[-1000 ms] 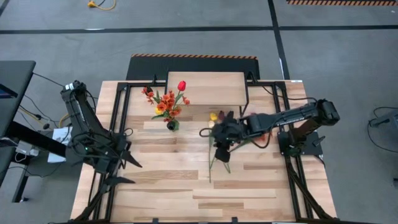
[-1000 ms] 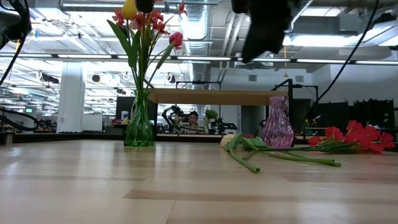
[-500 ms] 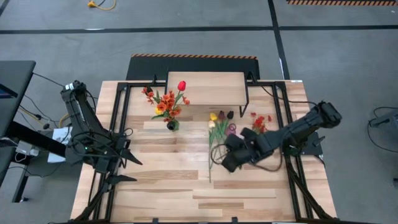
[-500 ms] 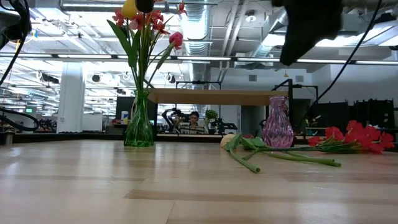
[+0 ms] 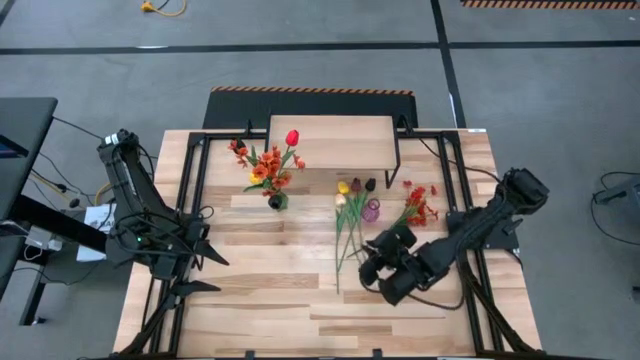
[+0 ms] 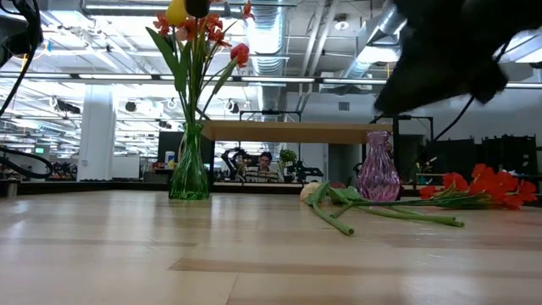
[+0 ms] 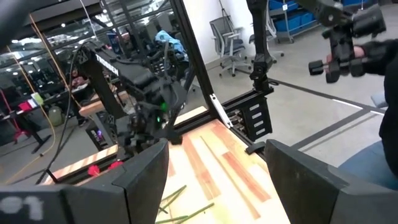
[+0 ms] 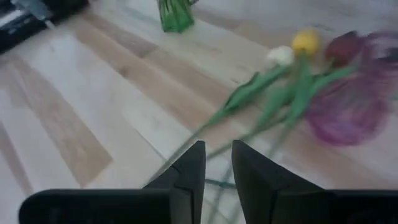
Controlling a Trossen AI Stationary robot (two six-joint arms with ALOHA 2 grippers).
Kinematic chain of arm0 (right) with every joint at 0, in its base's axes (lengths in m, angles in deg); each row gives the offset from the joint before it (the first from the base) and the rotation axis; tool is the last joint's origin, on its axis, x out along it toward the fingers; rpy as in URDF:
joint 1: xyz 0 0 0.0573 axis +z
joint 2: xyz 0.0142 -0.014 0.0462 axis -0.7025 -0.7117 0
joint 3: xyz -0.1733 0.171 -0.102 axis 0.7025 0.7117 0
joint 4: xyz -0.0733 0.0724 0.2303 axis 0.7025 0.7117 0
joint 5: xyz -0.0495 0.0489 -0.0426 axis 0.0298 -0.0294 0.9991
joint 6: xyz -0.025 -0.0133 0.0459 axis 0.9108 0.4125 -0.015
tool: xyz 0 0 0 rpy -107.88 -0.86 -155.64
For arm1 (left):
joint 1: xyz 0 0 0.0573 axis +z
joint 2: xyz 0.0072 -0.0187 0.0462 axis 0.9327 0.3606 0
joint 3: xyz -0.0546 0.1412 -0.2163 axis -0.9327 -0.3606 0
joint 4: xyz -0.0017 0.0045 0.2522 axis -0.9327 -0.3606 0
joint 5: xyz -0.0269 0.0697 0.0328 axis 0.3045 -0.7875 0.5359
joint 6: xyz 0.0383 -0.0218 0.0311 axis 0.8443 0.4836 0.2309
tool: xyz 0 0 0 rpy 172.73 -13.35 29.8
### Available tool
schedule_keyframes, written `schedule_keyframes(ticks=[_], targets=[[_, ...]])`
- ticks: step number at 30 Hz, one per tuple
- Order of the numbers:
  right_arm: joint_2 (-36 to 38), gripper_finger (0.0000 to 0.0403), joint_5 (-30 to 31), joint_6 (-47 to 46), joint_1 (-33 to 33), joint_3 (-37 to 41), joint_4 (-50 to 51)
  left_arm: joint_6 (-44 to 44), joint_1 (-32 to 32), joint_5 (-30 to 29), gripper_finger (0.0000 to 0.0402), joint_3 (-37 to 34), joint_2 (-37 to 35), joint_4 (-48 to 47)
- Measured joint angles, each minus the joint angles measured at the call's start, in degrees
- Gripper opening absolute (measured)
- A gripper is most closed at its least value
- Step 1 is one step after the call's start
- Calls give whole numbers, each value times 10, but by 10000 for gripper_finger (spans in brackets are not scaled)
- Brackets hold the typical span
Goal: Pick and place flowers into a vace then onto a shelf
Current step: Put the yellow tulip into the purple vase
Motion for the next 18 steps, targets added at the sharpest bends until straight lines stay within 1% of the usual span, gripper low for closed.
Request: schedule_keyframes(ticks=[2,7,9,13,15,18], targets=[[-17,72,-5,3,-14,14,3,-9,0,0,256,0,0,0],[-72,72,-26,18,-65,12,-34,-15,0,0,256,0,0,5],[-95,72,-45,33,-87,9,-83,-15,0,0,256,0,0,4],[-115,72,-75,49,-124,-4,-136,-16,0,0,256,0,1,5],[-115,72,-81,50,-136,-8,-124,-17,0,0,256,0,0,5],[-113,72,-81,50,-146,-19,-133,-25,0,0,256,0,1,4]])
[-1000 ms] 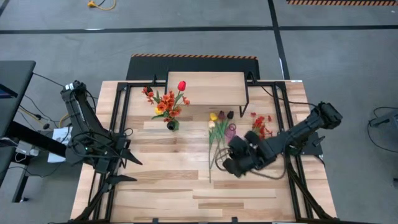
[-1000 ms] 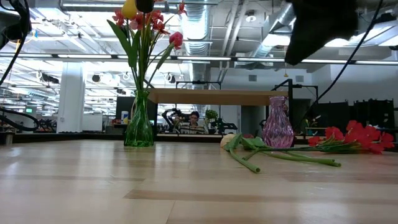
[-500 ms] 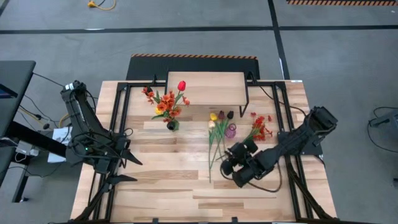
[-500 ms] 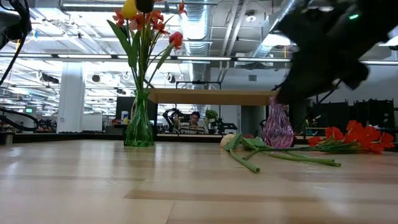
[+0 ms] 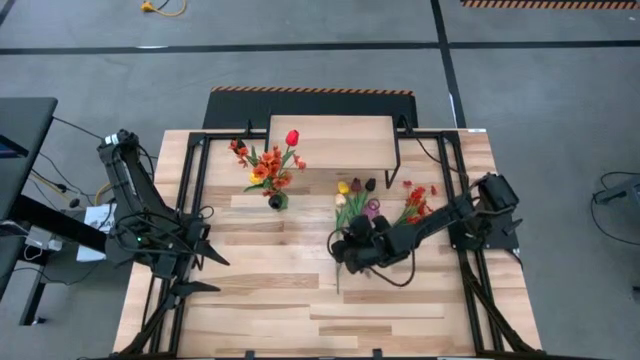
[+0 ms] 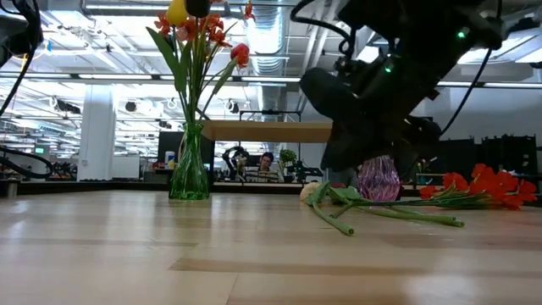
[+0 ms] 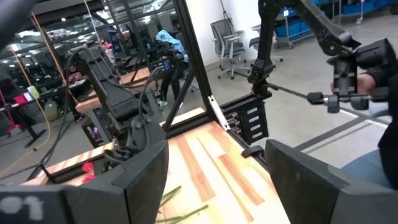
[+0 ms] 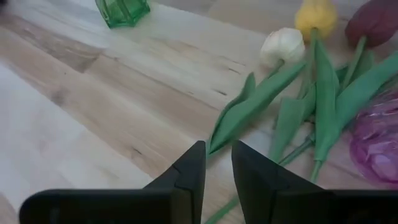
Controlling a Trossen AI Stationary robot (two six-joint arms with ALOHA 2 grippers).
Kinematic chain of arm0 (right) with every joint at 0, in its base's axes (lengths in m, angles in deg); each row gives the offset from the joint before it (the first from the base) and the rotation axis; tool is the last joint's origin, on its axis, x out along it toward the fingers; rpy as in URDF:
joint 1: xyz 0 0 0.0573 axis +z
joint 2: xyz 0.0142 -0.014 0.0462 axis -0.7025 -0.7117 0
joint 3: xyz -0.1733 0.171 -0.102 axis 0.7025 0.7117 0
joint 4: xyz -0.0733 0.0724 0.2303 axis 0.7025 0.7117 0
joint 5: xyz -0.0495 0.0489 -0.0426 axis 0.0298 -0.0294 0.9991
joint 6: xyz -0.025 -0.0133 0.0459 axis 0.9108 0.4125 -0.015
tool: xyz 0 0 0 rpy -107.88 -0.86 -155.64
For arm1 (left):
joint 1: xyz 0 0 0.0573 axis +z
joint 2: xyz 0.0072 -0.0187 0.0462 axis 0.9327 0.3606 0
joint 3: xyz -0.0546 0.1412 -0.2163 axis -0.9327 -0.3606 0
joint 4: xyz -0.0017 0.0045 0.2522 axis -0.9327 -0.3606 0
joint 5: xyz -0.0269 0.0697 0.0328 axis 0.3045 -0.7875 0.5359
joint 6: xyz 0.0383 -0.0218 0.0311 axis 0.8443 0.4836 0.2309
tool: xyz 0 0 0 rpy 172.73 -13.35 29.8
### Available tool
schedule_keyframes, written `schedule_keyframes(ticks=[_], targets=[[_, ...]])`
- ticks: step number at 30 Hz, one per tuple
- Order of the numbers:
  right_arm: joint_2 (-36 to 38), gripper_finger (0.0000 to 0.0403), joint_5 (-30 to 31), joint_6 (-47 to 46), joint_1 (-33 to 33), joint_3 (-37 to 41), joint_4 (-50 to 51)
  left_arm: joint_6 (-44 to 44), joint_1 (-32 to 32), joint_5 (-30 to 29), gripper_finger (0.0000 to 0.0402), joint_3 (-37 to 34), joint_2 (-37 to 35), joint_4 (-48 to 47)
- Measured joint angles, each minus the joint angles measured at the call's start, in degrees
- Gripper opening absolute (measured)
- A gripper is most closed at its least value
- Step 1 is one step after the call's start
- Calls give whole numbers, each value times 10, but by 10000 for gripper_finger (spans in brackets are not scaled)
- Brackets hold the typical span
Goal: Pick and place flowers into a vace then onto a shelf
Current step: Put the yellow tulip into the purple vase
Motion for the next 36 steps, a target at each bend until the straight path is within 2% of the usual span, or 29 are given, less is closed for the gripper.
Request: schedule_keyframes(ticks=[3,10,20,36], targets=[[-1,72,-8,6,-8,-7,3,-7,0,0,256,0,0,-5],[-1,72,-71,28,-29,-10,10,-15,0,0,256,0,0,-15],[-1,72,-131,30,-52,-10,62,-15,0,0,256,0,0,-15],[-1,72,-165,47,-70,-10,78,-15,0,0,256,0,0,-15]])
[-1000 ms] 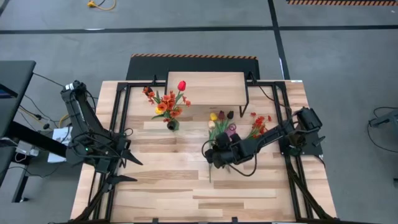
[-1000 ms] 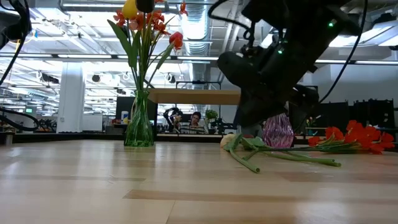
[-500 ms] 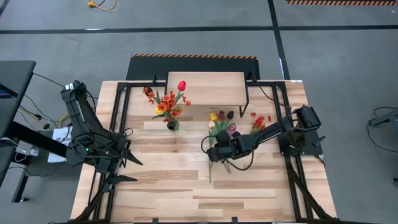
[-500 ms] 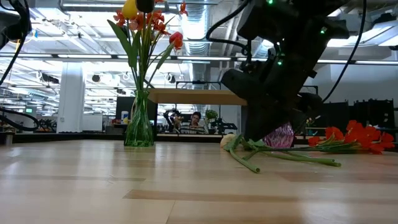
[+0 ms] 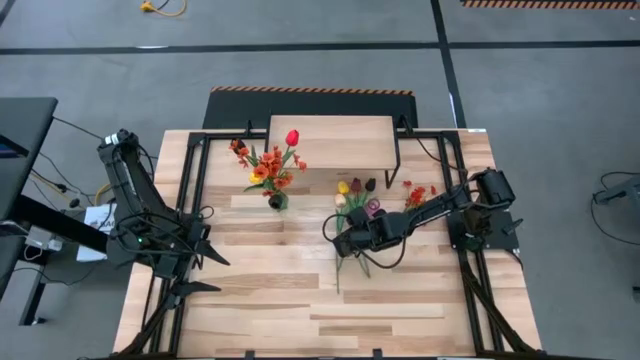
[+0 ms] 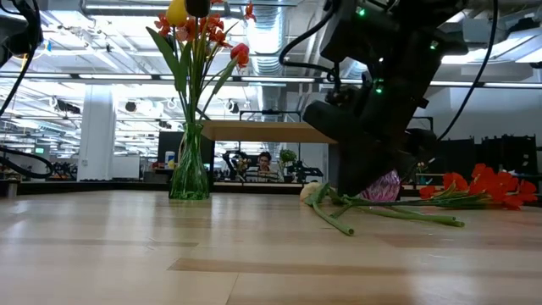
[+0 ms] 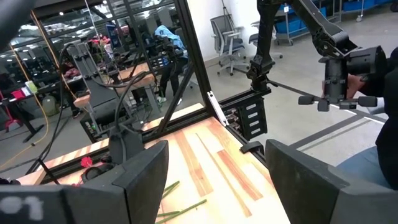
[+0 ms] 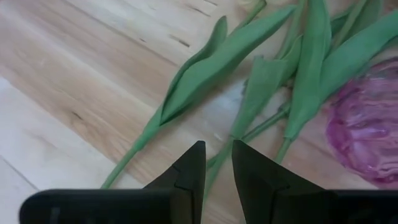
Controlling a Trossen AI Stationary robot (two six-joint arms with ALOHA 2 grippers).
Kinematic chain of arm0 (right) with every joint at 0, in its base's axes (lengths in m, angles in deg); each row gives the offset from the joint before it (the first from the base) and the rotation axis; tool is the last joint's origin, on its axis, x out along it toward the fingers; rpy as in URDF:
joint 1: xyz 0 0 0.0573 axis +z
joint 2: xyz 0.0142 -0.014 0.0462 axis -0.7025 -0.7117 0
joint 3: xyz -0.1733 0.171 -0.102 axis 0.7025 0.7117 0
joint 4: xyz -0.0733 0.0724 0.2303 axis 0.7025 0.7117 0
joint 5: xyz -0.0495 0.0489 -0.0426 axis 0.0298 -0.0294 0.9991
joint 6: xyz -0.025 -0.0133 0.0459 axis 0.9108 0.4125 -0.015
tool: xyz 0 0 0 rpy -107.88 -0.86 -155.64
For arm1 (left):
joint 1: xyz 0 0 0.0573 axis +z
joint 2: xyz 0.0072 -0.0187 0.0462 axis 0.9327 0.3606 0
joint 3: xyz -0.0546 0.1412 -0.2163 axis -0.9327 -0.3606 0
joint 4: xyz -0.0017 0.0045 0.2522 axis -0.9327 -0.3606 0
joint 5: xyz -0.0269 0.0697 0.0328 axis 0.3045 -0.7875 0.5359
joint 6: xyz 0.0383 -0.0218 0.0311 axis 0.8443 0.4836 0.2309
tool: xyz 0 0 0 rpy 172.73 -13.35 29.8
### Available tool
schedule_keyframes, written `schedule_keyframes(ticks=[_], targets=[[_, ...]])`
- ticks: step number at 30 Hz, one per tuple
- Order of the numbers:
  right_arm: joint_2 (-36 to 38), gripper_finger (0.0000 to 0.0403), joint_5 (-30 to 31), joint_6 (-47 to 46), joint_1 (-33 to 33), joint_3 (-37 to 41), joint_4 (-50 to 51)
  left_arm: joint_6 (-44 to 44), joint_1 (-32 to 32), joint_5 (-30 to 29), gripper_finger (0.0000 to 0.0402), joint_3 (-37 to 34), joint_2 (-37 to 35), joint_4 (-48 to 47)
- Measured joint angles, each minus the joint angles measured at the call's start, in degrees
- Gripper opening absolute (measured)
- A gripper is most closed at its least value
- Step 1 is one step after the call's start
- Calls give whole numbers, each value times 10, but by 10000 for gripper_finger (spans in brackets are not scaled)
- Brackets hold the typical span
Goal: Pick and place flowers into a vace then onto a shelf
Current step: Put the yellow tulip into the purple vase
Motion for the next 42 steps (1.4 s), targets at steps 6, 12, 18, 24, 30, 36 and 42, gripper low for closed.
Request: schedule_keyframes(ticks=[6,12,18,24,30,36,42], targets=[[0,72,-12,0,0,0,5,0,0,0,256,0,0,0],[0,72,-17,6,0,0,4,0,0,0,256,0,0,0],[0,72,-27,9,0,0,3,-1,0,0,256,0,0,0],[-20,72,-28,14,0,0,-6,-3,0,0,256,0,0,0],[-53,72,-37,7,0,-4,-13,-3,0,1,256,0,0,0],[-49,72,-30,-4,2,-7,-6,-3,0,2,256,0,0,0],[-47,72,-33,24,2,-31,12,-3,0,2,256,0,0,0]])
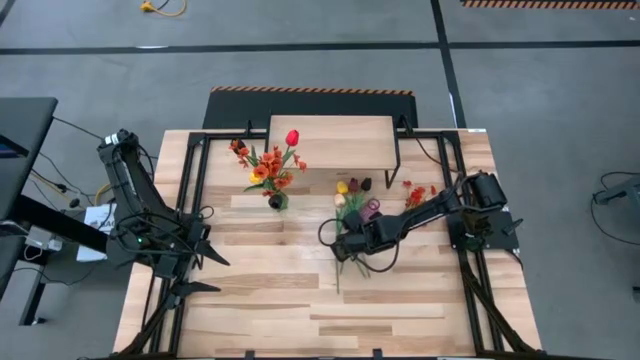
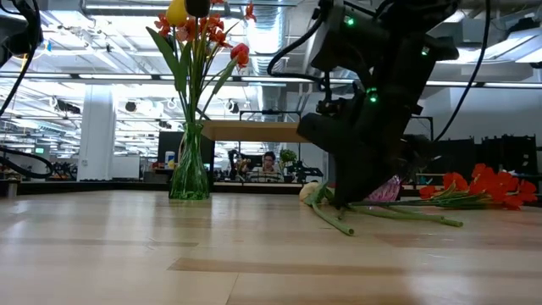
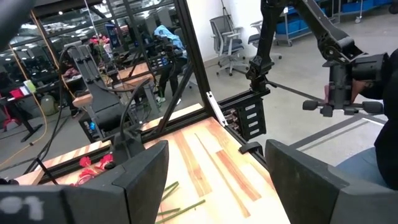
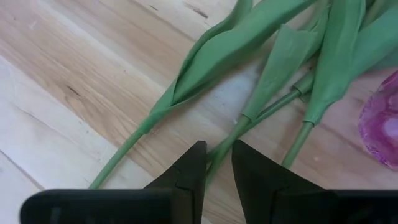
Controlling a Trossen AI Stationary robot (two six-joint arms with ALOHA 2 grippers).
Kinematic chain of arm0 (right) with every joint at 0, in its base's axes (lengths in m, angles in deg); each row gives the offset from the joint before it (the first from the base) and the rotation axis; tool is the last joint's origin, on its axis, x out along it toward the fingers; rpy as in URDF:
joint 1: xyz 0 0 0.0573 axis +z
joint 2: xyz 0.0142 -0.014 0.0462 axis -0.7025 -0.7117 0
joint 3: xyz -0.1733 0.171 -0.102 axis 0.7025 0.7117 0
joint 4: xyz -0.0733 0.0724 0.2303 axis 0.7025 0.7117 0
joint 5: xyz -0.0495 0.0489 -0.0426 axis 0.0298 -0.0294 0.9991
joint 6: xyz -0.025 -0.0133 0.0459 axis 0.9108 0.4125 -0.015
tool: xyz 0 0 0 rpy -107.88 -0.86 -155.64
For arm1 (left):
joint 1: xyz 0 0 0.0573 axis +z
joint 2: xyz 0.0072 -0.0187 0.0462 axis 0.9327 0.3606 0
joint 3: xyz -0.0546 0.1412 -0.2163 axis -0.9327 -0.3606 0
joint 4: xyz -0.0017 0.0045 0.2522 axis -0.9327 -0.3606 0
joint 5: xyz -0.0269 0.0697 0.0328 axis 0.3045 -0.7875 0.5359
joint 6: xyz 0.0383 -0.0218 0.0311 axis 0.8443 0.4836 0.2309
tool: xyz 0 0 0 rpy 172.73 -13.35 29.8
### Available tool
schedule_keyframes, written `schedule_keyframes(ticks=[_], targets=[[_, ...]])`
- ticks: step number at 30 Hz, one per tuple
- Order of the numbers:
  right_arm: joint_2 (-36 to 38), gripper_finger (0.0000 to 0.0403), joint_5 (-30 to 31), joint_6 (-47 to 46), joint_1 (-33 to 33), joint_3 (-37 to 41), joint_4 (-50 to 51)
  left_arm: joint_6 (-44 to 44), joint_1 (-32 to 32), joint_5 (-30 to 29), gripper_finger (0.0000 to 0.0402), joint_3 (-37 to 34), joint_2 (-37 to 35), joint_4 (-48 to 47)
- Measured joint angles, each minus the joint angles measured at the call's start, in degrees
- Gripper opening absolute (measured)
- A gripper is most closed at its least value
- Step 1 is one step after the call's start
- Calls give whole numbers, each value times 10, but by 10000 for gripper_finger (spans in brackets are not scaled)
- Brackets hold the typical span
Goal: Pick and place flowers into a vace then onto a shelf
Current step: Put the yellow tulip into the purple vase
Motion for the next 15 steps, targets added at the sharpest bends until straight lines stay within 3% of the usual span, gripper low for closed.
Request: schedule_keyframes(ticks=[15], targets=[[-2,53,0,15,0,-13,8,-5,0,0,256,0,0,0]])
